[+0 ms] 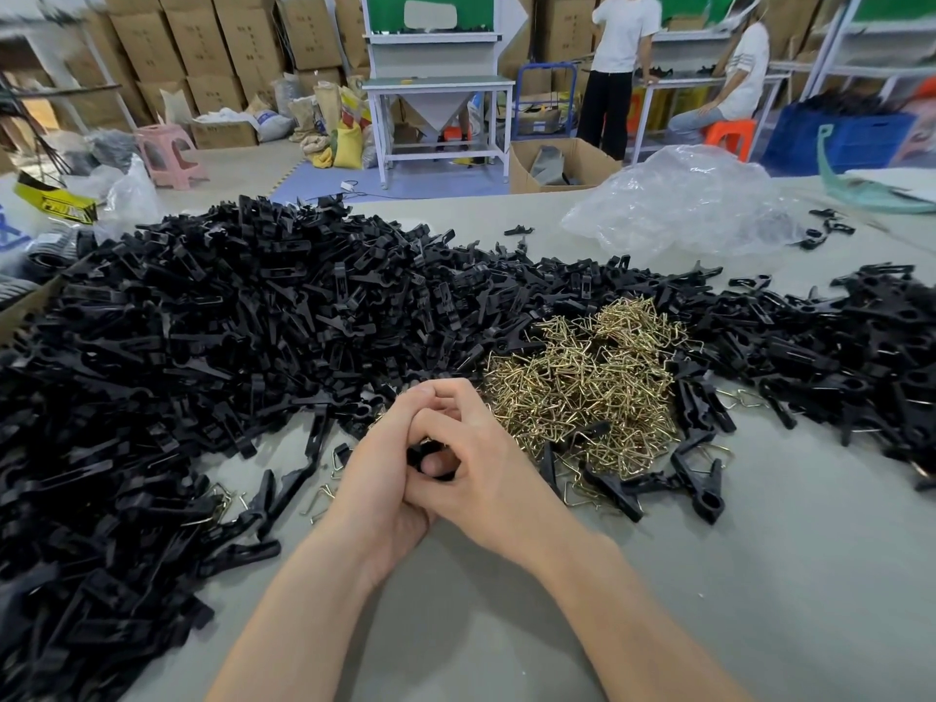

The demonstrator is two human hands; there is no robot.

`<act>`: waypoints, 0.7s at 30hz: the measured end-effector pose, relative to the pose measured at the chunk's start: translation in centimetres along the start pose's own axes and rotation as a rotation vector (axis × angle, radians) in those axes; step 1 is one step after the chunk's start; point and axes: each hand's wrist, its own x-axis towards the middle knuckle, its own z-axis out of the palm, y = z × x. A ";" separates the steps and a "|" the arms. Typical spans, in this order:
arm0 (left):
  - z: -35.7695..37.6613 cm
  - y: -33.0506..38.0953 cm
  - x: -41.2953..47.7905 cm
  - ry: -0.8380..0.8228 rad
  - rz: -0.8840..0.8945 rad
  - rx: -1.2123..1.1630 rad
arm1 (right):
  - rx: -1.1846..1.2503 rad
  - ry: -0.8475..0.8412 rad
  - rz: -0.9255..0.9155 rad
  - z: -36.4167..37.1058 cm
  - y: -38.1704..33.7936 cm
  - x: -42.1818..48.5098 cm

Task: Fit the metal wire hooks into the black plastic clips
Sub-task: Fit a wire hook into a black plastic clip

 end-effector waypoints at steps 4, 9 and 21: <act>0.1 0.0 -0.1 0.015 -0.002 -0.013 | 0.001 -0.018 0.015 0.0 0.0 0.0; 0.0 -0.1 0.0 0.034 -0.004 -0.002 | -0.016 -0.036 0.025 0.0 0.0 0.0; -1.2 0.3 0.4 -0.171 -0.009 -0.061 | 0.036 0.184 0.048 -1.0 0.6 0.1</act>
